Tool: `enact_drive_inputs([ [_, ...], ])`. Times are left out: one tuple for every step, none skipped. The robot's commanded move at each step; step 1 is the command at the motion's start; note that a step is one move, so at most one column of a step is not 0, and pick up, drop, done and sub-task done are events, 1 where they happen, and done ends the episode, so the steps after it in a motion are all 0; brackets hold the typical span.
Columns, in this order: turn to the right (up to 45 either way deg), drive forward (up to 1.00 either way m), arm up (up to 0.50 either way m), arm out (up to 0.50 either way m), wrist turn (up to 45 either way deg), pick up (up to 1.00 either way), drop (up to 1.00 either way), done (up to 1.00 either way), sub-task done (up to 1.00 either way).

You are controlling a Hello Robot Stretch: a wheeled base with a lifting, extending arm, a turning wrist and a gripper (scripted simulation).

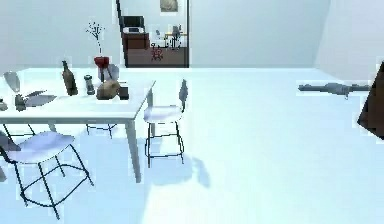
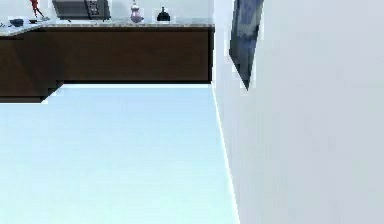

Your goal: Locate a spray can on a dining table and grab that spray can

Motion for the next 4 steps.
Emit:
enact_drive_inputs([
  [0.0,0.25,0.00,0.00,0.0,0.00,0.00,0.00,0.00],
  [0.0,0.50,0.00,0.00,0.0,0.00,0.00,0.00,0.00],
  [-45.0,0.00,0.00,0.00,0.0,0.00,0.00,0.00,0.00],
  [-33.0,0.00,0.00,0.00,0.0,0.00,0.00,0.00,0.00],
])
